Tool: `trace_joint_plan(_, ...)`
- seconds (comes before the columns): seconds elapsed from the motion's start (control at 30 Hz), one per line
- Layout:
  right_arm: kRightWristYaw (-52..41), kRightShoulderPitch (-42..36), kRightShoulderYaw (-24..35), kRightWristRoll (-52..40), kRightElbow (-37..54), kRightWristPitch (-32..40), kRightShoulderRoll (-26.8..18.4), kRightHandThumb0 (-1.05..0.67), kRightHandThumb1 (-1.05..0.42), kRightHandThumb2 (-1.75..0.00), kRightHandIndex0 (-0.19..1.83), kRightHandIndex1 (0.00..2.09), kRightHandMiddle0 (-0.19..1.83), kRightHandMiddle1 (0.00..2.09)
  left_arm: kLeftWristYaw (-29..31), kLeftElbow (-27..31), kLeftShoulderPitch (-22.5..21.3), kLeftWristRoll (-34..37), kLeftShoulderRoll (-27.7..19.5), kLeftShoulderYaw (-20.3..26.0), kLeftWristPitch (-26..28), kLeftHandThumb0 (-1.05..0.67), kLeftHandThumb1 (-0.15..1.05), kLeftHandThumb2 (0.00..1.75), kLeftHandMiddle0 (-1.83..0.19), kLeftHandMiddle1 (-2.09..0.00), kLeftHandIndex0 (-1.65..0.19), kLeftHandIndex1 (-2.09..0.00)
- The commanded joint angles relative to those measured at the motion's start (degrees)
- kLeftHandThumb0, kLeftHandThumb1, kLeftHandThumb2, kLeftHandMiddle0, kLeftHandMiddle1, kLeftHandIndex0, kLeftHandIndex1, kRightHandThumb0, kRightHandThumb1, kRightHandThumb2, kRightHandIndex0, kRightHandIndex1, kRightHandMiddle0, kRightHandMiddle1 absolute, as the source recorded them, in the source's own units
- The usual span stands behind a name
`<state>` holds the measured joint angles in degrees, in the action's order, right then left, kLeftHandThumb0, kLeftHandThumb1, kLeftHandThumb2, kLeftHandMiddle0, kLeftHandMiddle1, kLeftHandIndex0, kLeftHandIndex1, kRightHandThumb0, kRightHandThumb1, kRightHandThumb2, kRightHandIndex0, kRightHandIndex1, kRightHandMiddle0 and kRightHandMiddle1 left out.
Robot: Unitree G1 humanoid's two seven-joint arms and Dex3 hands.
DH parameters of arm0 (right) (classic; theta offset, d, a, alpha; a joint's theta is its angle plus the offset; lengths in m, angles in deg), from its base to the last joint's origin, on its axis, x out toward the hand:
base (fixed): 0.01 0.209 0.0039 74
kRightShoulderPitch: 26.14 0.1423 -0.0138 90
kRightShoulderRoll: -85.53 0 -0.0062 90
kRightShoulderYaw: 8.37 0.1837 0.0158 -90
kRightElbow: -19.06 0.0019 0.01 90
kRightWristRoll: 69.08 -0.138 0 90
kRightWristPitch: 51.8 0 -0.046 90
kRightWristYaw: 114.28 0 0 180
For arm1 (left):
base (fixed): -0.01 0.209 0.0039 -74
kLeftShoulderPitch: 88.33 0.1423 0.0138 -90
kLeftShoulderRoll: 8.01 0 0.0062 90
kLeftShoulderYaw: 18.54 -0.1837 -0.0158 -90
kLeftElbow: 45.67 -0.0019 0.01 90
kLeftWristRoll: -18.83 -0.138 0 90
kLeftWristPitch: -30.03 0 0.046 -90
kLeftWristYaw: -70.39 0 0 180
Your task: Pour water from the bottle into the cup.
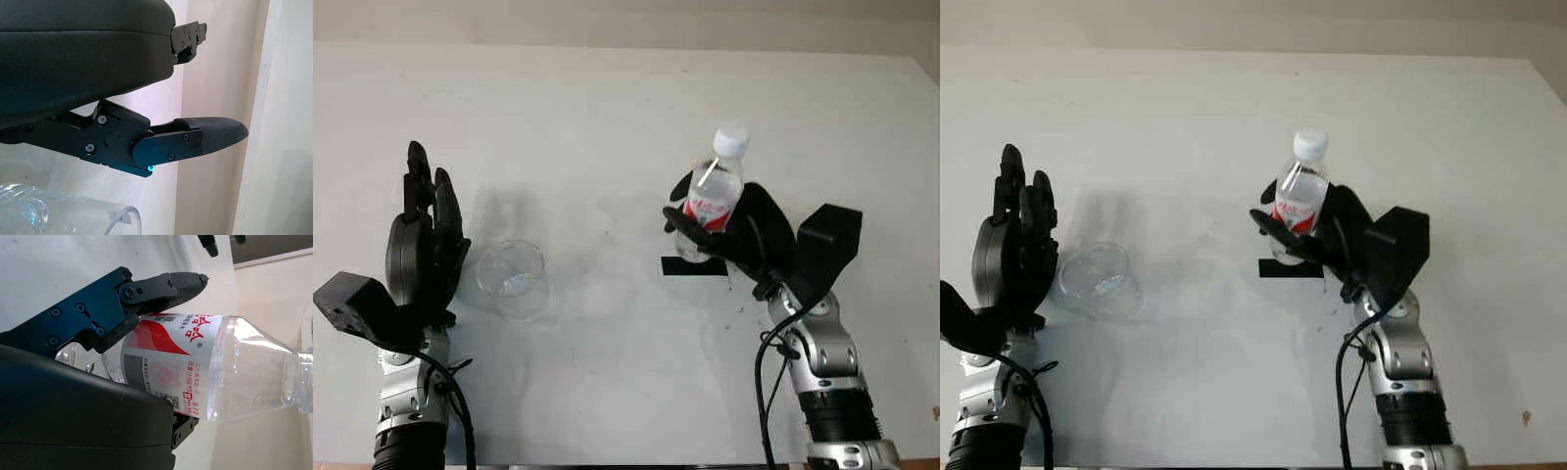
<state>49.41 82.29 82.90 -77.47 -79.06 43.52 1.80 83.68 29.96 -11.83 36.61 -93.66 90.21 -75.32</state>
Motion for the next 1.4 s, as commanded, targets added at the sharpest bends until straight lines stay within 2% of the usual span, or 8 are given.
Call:
trace_joint_plan(0.0, -0.06, -0.61, -0.17, 0.3, 0.81, -0.87, 0.3, -0.43, -1.05, -0.44, 1.1, 2.09, 0.72, 2.09, 0.18, -0.41, 1.15, 0.09, -0.3, 0.34, -0.42, -0.75, 1.05, 0.54, 0.19, 0.0, 0.19, 0.0)
trace_joint_plan(0.43, 0.6, -0.44, -0.68, 3.13, -3.31, -5.42, 0.14, -0.44, -1.05, -0.45, 1.06, 2.09, 0.7, 2.09, 0.59, -0.33, 1.25, 0.08, -0.38, 0.61, -0.22, -0.76, 1.05, 0.54, 0.19, 0.0, 0.19, 0.0)
trace_joint_plan(0.67, 0.15, -0.26, -0.84, 3.66, -3.97, -4.8, -0.46, -0.48, -1.05, -0.39, 1.0, 2.09, 0.67, 2.09, 0.78, -0.36, 1.11, 0.13, -0.48, 0.62, -0.25, -0.75, 1.05, 0.54, 0.19, 0.0, 0.19, 0.0)
trace_joint_plan(0.83, -0.36, -0.84, -0.89, 4.47, -4.73, -8.12, -0.55, -0.52, -1.05, -0.23, 0.82, 2.09, 0.44, 2.09, 0.76, -0.53, 0.93, 0.15, -0.51, 0.66, -0.27, -0.76, 1.05, 0.53, 0.19, 0.0, 0.19, 0.0)
trace_joint_plan(0.93, -0.43, -1.56, -0.26, 3.55, -5.52, -9.97, 0.2, -0.54, -1.05, -0.13, 0.51, 2.09, 0.21, 2.09, 0.8, -0.72, 0.89, 0.14, -0.63, 0.74, -0.34, -0.76, 1.05, 0.53, 0.19, 0.0, 0.19, 0.0)
trace_joint_plan(1.07, -0.56, -2.71, 0.11, 2.43, -5.47, -10.51, 0.49, -0.55, -1.04, -0.07, 0.28, 2.09, 0.06, 2.07, 0.96, -0.83, 0.75, 0.2, -0.86, 0.72, -0.29, -0.76, 1.05, 0.53, 0.19, 0.0, 0.19, 0.0)
trace_joint_plan(1.23, -0.3, -4.52, -0.06, 2.54, -4.49, -10.42, 0.35, -0.58, -1.03, -0.06, 0.24, 2.09, 0.01, 2.04, 2.0, -1.74, 0.28, 0.6, -1.08, 0.89, -1.02, -0.75, 1.05, 0.54, 0.19, 0.0, 0.19, 0.0)
trace_joint_plan(1.37, -1.45, -5.83, 0.03, 1.57, -3.45, -10.06, 0.07, -0.59, -1.02, -0.05, 0.09, 2.09, -0.07, 1.95, 1.99, -1.85, 0.1, 0.41, -1.14, 0.88, -0.98, -0.76, 1.05, 0.54, 0.19, 0.0, 0.19, 0.0)
